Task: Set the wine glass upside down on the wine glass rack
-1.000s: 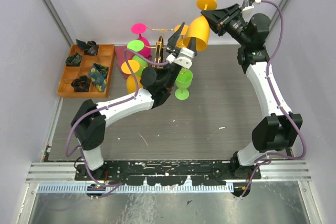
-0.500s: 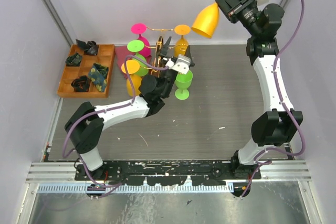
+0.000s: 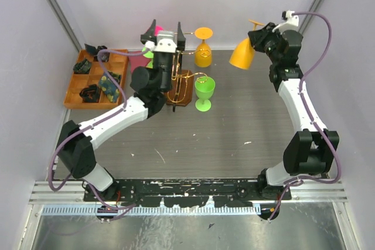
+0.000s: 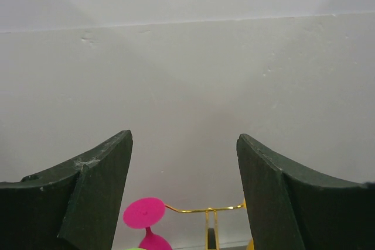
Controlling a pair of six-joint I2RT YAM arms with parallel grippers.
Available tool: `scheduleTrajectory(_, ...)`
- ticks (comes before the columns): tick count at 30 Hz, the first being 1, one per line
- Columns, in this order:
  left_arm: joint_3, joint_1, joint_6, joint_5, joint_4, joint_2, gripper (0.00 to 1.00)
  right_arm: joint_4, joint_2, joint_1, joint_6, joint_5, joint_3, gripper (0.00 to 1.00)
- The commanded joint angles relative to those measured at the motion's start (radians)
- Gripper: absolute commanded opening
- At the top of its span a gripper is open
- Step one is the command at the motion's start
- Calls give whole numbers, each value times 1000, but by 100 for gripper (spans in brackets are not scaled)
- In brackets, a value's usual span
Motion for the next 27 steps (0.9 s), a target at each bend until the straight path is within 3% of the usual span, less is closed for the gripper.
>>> scheduleTrajectory(1, 69, 35, -91, -44, -151, -50, 78, 133, -113, 2, -214, 30, -67, 1)
scheduleTrajectory(10, 53, 86, -121, -63, -217, -102, 78, 99, -402, 87, -470, -13, -326, 1)
scheduleTrajectory(19, 37, 102, -124, -59, -220, -101, 78, 107, -662, 272, -465, 23, -613, 1)
scheduleTrajectory(27, 19, 103, -141, -54, -200, -93, 78, 218, -745, 382, -435, 61, -776, 1)
